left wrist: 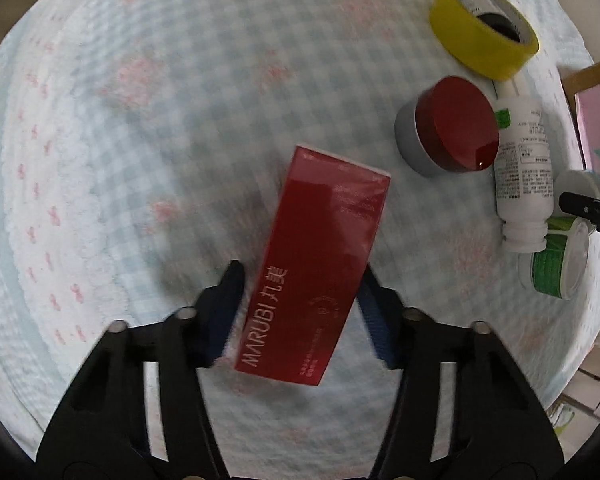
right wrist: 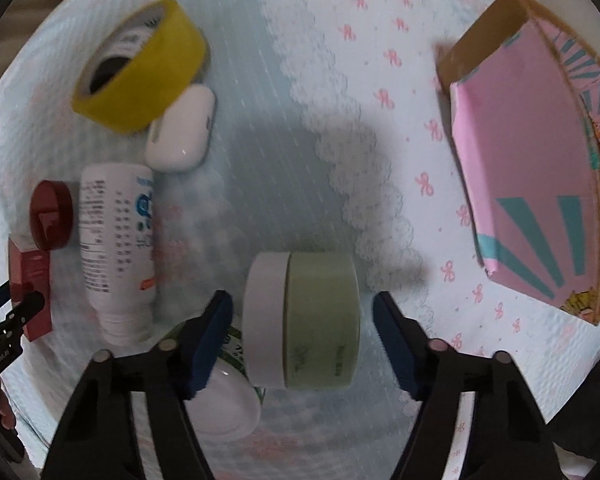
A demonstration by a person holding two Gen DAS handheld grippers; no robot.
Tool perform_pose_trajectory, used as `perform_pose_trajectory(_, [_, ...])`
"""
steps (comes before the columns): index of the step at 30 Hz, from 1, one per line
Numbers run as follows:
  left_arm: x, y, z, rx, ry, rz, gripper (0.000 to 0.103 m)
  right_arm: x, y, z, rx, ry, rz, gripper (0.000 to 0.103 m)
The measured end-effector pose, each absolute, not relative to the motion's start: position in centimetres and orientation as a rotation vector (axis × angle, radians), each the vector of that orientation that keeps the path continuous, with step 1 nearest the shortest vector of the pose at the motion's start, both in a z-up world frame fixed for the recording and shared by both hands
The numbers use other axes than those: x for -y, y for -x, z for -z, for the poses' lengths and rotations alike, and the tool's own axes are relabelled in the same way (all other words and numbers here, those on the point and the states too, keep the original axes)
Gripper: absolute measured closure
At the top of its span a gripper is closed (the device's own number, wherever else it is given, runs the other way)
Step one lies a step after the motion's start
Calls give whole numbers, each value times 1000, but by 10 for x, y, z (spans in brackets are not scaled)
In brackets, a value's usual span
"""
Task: Organize rigid objects
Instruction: 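Grasp the red MARUBI box with the left tool while the right tool grasps the green jar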
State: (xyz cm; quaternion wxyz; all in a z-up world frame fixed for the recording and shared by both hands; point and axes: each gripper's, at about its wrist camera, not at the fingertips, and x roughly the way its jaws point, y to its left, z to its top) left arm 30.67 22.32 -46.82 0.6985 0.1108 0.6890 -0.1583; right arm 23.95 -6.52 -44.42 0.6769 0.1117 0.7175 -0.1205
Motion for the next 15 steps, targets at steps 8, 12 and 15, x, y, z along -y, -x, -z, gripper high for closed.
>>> perform_pose_trajectory(8, [-218, -302, 478, -1511, -285, 360, 60, 63, -238, 452, -1620, -251, 234, 63])
perform_pose_trajectory(12, [-211, -295, 475, -1477, -306, 358, 61, 65, -236, 457, -1607, -260, 231, 63])
perform_pose_trajectory(15, [-209, -287, 466, -1446, -312, 362, 62, 66, -232, 452, -1592, -257, 233, 63])
